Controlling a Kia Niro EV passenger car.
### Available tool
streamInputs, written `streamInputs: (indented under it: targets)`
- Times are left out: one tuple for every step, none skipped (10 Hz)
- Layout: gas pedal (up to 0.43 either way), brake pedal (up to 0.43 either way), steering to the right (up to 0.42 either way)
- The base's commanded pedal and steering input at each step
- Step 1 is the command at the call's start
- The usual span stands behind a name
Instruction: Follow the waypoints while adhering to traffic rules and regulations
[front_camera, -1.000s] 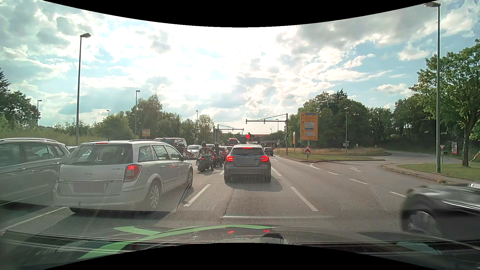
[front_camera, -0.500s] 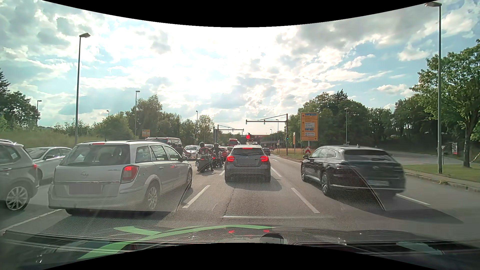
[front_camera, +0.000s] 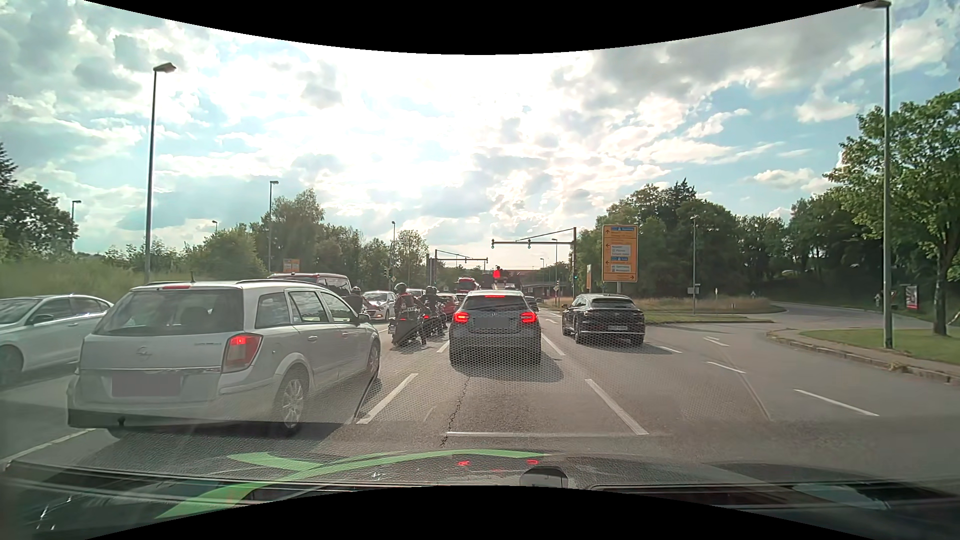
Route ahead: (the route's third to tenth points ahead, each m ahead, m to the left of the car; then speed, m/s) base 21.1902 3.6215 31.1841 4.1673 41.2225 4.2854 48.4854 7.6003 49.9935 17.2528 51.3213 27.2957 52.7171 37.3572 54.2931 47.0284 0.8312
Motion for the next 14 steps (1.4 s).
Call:
streamInputs:
  targets:
    - [0.000,0.000,-0.008]
    - [0.000,0.000,-0.008]
    - [0.000,0.000,-0.008]
    - [0.000,0.000,-0.008]
    - [0.000,0.061,-0.008]
    - [0.000,0.189,-0.008]
    - [0.000,0.238,-0.008]
    - [0.000,0.280,-0.008]
    - [0.000,0.299,-0.008]
    - [0.000,0.293,-0.008]
    - [0.000,0.287,-0.008]
    - [0.000,0.238,-0.008]
    - [0.000,0.195,-0.008]
    - [0.000,0.122,-0.008]
